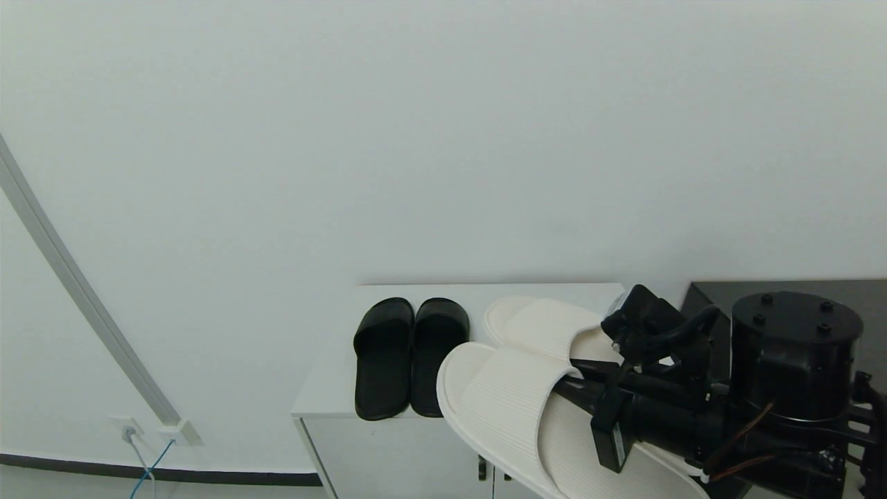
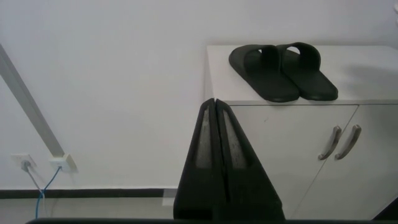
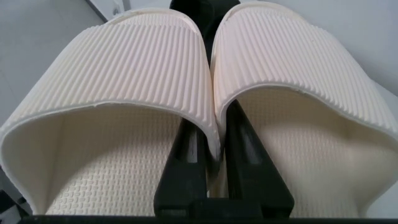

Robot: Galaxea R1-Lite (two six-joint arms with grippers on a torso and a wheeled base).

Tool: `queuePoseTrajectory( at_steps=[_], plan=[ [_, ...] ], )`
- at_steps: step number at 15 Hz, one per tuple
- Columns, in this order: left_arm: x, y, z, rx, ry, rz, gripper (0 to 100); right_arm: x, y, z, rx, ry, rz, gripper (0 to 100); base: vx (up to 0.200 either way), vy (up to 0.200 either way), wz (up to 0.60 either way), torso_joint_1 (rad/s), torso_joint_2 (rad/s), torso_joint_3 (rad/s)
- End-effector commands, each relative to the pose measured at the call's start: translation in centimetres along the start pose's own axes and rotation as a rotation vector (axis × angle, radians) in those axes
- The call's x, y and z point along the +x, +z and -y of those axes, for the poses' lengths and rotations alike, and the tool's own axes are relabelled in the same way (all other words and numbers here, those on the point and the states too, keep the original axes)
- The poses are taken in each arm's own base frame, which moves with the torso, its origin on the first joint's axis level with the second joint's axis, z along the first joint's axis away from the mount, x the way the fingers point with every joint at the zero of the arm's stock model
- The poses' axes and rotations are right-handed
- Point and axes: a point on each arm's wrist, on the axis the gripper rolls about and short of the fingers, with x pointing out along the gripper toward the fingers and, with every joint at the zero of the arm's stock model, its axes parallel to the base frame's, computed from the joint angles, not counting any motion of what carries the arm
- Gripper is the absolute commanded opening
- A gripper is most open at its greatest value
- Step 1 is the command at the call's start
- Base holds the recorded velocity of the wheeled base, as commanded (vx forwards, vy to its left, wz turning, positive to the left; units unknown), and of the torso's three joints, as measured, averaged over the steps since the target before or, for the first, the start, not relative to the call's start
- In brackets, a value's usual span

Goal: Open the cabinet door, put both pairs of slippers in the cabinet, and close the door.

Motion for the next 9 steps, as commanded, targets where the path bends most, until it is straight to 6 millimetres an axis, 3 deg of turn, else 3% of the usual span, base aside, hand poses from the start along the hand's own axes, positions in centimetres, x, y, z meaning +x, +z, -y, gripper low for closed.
queuePoseTrajectory(
  at_steps=[1,6,9],
  plan=[
    [0.0,0.01,0.0,0.0,0.001,0.0,0,0.01,-0.1,-0.04,0.0,0.003,-0.003,0,-0.2,0.0,0.0,0.007,0.0,0.007],
    [0.01,-0.03,0.0,0.0,0.001,-0.001,0,0.42,-0.45,0.01,0.003,0.002,-0.019,0,-0.2,0.0,0.0,0.0,0.0,0.004],
    [0.01,-0.03,0.0,0.0,0.001,-0.001,0,0.94,-0.82,0.31,0.034,-0.007,-0.034,0,0.0,0.0,0.0,0.0,0.0,0.0]
  ],
)
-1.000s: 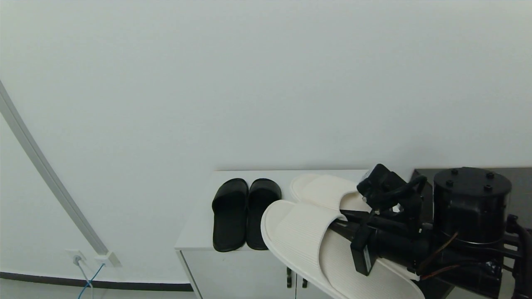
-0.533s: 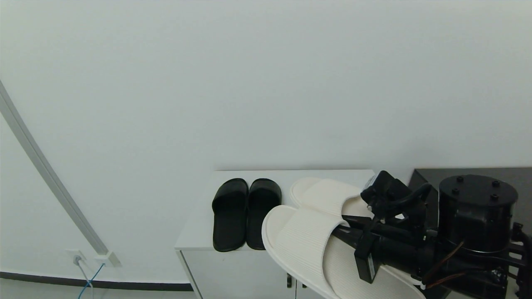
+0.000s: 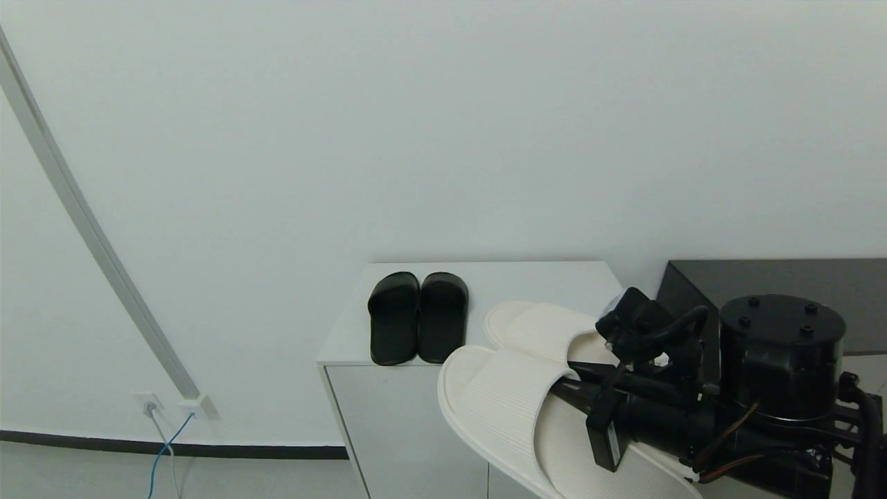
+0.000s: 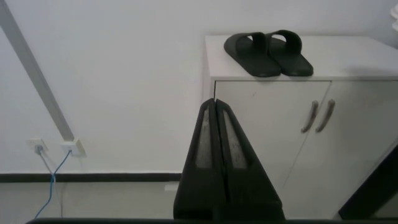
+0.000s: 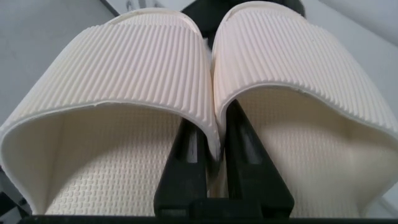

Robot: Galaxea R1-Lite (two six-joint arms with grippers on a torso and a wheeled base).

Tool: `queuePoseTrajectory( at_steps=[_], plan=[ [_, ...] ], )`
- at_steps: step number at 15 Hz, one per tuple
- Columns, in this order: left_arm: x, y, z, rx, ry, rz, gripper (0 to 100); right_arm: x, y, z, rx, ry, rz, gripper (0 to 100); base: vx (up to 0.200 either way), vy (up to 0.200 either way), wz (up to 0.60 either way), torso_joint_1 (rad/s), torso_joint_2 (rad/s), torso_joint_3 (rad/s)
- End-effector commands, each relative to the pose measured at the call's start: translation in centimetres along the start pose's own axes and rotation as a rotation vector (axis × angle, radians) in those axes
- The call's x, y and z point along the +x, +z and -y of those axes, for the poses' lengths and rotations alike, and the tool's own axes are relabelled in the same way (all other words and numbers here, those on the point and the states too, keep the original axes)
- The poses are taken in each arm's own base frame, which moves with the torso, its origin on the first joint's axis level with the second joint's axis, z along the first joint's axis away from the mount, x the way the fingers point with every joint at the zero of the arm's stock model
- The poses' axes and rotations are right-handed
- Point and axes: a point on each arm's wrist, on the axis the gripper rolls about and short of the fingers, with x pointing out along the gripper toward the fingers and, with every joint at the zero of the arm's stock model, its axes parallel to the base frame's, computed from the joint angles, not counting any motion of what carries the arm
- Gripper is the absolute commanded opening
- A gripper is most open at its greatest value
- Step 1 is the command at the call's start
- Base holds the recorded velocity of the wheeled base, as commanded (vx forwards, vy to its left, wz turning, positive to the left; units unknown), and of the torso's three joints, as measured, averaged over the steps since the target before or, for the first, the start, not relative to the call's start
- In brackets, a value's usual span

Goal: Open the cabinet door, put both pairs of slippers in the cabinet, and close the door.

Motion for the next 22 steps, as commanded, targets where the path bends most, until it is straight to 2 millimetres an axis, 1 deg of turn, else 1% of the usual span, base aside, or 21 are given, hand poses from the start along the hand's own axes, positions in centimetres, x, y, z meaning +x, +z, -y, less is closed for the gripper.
queuePoseTrajectory(
  at_steps=[1,12,17,18,22],
  plan=[
    [0.0,0.0,0.0,0.0,0.001,-0.001,0,0.6,-0.4,0.1,0.007,-0.003,-0.019,0,0.0,0.0,0.0,0.0,0.0,0.0],
    [0.0,0.0,0.0,0.0,0.001,0.001,0,0.3,-1.4,-0.1,0.008,0.004,-0.052,0,0.0,0.0,0.0,0.0,0.0,0.0],
    [0.0,0.0,0.0,0.001,-0.001,-0.002,0,0.2,-1.4,-0.2,0.007,0.009,-0.052,0,0.0,0.0,0.0,0.0,0.0,0.0],
    [0.0,0.0,0.0,0.001,-0.001,-0.002,100,0.2,-1.4,-0.2,0.006,0.01,-0.05,0,0.0,0.0,0.0,0.0,0.0,0.0],
    [0.0,0.0,0.0,0.001,-0.001,-0.001,100,0.1,-1.6,-0.4,0.002,0.017,-0.054,0,0.0,0.0,0.0,-0.03,0.07,0.032]
  ],
)
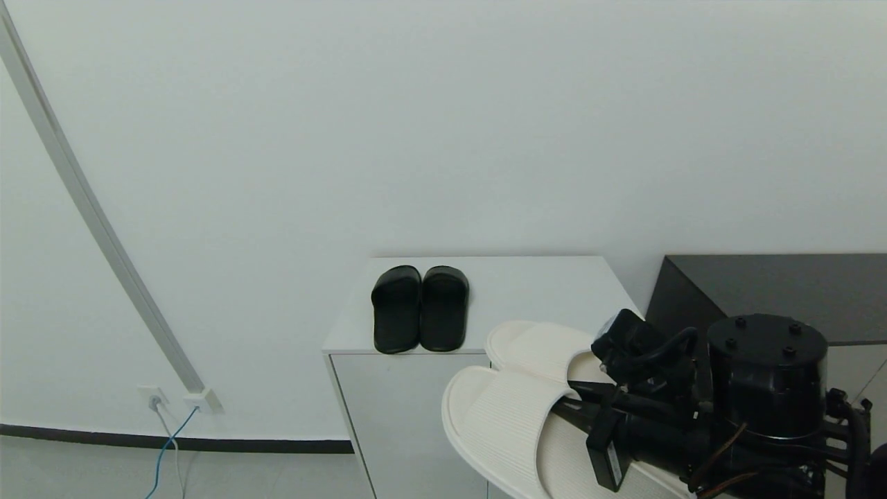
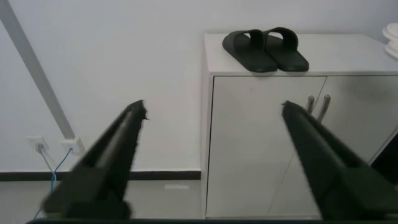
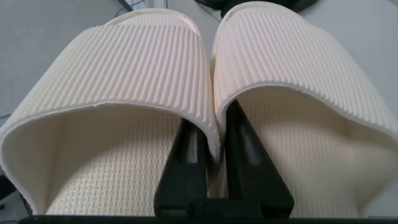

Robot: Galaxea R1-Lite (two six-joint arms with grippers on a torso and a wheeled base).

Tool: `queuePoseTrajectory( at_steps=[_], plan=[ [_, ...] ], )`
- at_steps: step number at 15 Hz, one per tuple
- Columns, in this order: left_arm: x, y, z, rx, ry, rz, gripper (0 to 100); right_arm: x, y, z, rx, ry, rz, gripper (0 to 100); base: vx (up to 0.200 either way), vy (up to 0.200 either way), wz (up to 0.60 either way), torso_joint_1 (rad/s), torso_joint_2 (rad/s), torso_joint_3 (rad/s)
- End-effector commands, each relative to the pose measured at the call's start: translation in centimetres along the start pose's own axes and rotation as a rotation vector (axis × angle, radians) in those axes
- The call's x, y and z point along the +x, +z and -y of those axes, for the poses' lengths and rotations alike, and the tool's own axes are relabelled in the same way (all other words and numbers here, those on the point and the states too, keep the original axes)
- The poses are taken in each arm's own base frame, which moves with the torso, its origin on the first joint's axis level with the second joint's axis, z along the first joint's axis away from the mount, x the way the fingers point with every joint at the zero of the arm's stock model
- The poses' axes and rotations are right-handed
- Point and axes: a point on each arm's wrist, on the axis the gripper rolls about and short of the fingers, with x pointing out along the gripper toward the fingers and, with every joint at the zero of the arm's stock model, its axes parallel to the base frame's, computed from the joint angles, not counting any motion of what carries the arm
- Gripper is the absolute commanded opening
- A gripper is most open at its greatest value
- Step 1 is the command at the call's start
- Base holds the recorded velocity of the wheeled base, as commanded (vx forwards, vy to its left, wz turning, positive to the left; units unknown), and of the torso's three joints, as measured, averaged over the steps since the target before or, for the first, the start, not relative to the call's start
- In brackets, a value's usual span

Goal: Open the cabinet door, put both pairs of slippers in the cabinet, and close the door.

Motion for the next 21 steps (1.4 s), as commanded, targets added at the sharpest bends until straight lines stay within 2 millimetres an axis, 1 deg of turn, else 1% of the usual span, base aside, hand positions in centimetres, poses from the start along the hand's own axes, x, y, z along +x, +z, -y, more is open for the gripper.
queuePoseTrajectory(
  at_steps=[1,12,21],
  plan=[
    [0.0,0.0,0.0,0.0,0.001,0.0,100,0.02,-0.07,-0.07,-0.002,0.003,-0.004,0,0.0,0.0,0.0,-0.149,0.33,0.173],
    [0.0,0.0,0.0,0.0,0.001,0.0,100,-0.01,-0.35,-0.18,-0.007,0.007,-0.014,0,0.0,0.0,0.0,-0.158,0.36,0.203],
    [0.0,0.0,0.0,0.0,0.001,0.0,100,0.05,-0.72,-0.21,-0.006,0.01,-0.029,0,0.0,0.0,0.0,-0.218,0.52,0.306]
  ],
)
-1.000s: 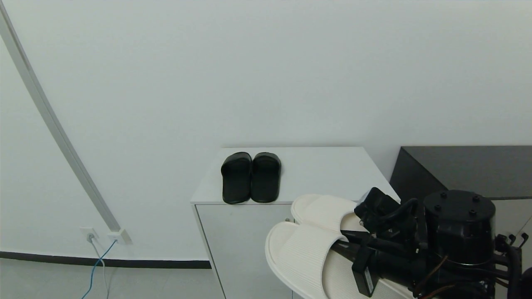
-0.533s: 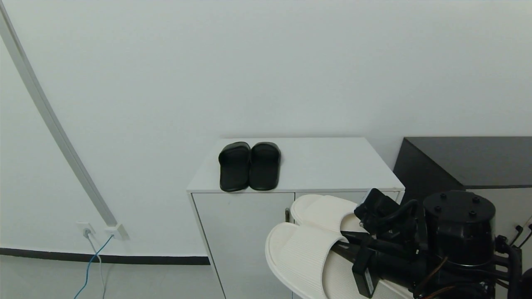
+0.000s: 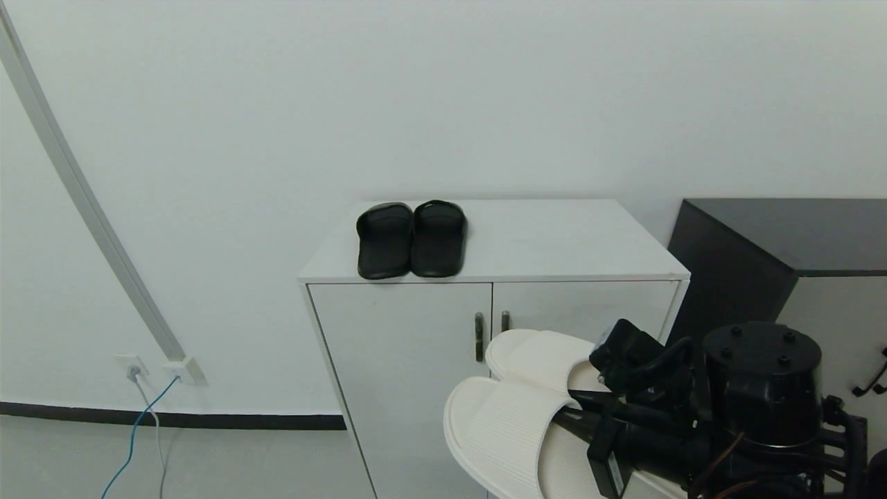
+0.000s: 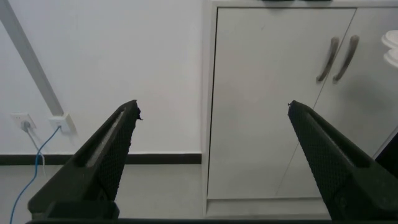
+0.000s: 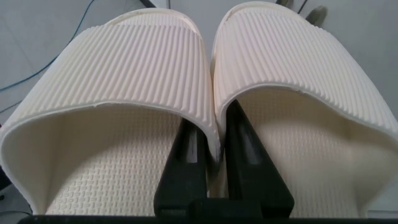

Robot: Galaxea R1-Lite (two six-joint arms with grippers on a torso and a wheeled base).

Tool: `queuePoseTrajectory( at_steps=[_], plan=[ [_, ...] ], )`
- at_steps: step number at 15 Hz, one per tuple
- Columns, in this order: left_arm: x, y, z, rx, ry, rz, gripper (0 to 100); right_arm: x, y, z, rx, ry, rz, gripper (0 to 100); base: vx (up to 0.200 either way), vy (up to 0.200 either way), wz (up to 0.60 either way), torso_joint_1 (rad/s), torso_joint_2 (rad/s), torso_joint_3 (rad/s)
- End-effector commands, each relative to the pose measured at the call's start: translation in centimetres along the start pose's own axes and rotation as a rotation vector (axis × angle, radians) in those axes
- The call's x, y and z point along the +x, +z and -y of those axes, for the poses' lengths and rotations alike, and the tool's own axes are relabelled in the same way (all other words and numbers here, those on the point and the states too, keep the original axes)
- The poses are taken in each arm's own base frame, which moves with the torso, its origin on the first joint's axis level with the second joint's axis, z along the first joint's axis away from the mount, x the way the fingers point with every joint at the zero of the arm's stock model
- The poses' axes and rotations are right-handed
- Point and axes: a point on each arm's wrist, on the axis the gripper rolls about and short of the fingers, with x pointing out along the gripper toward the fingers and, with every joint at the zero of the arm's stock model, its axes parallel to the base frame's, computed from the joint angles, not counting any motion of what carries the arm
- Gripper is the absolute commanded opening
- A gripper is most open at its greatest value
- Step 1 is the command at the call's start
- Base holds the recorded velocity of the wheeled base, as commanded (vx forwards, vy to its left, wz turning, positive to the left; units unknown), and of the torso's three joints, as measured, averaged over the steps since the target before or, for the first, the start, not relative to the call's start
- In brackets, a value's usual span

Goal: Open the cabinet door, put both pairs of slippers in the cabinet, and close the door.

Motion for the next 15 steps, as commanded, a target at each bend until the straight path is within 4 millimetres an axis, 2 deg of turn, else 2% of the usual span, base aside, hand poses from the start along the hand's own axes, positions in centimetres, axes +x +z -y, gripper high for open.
queuePoseTrajectory(
  at_steps=[1,8,15],
  plan=[
    [0.01,0.0,0.0,0.0,0.001,-0.002,100,0.07,-0.09,-0.01,0.001,0.001,-0.004,0,0.0,0.0,0.0,-0.203,0.52,0.325],
    [0.01,0.0,0.0,0.0,0.001,-0.002,100,0.06,-0.13,-0.02,-0.001,0.0,-0.005,0,0.0,0.0,0.0,-0.177,0.5,0.324],
    [0.0,0.01,0.0,0.001,-0.001,-0.003,100,-0.07,-0.44,-0.05,0.001,-0.002,-0.007,0,0.0,0.0,0.0,-0.12,0.46,0.342]
  ],
)
